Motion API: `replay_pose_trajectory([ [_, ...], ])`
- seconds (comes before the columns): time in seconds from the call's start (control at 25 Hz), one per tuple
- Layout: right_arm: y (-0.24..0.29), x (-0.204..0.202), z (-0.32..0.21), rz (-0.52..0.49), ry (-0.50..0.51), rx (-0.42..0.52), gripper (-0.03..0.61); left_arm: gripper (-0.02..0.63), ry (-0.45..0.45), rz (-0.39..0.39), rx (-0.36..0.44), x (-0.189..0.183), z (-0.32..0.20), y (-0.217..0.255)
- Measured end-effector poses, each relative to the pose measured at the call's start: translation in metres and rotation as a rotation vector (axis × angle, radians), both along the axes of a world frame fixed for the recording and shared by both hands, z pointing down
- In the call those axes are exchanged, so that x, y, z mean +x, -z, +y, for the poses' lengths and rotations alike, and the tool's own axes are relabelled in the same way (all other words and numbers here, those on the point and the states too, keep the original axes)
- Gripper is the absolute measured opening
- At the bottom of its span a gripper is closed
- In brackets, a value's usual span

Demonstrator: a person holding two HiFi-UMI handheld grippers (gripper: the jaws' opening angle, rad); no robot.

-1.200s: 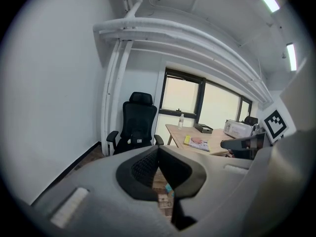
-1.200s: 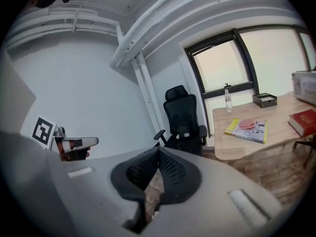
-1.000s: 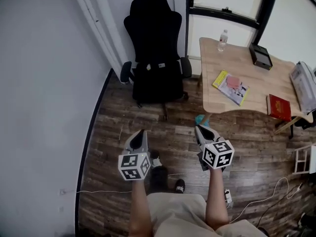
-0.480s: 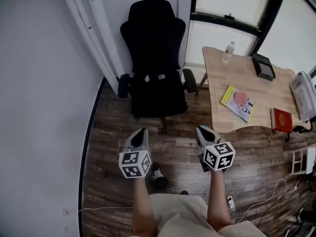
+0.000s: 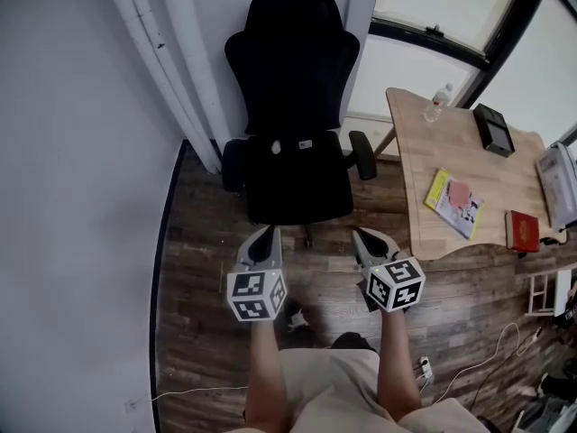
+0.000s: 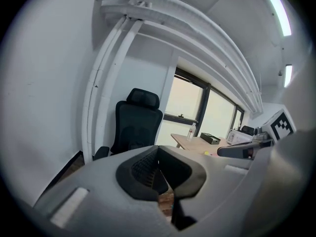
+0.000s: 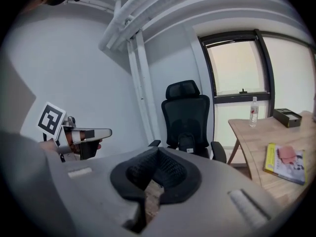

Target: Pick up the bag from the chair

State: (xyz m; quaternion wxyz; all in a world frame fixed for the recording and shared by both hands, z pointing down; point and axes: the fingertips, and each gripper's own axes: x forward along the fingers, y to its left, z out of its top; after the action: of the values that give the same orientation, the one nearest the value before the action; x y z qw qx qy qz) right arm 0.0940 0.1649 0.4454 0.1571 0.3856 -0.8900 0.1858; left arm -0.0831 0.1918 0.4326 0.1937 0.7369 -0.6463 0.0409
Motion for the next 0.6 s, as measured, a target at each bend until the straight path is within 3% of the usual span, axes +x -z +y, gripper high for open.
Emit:
replay_pose_trajectory([
  [0.28, -0.004, -0.014, -0.034, 0.029, -0.036, 0.011, -0.002, 0.006, 0.018, 0.008, 0.004, -0.034, -0.036, -0.006],
  [0.6, -0.016, -0.006, -0.088, 0.028, -0.077, 0.014, -0.002, 0.006, -0.028, -0.030, -0.010, -0.030, -0.080, -0.015],
])
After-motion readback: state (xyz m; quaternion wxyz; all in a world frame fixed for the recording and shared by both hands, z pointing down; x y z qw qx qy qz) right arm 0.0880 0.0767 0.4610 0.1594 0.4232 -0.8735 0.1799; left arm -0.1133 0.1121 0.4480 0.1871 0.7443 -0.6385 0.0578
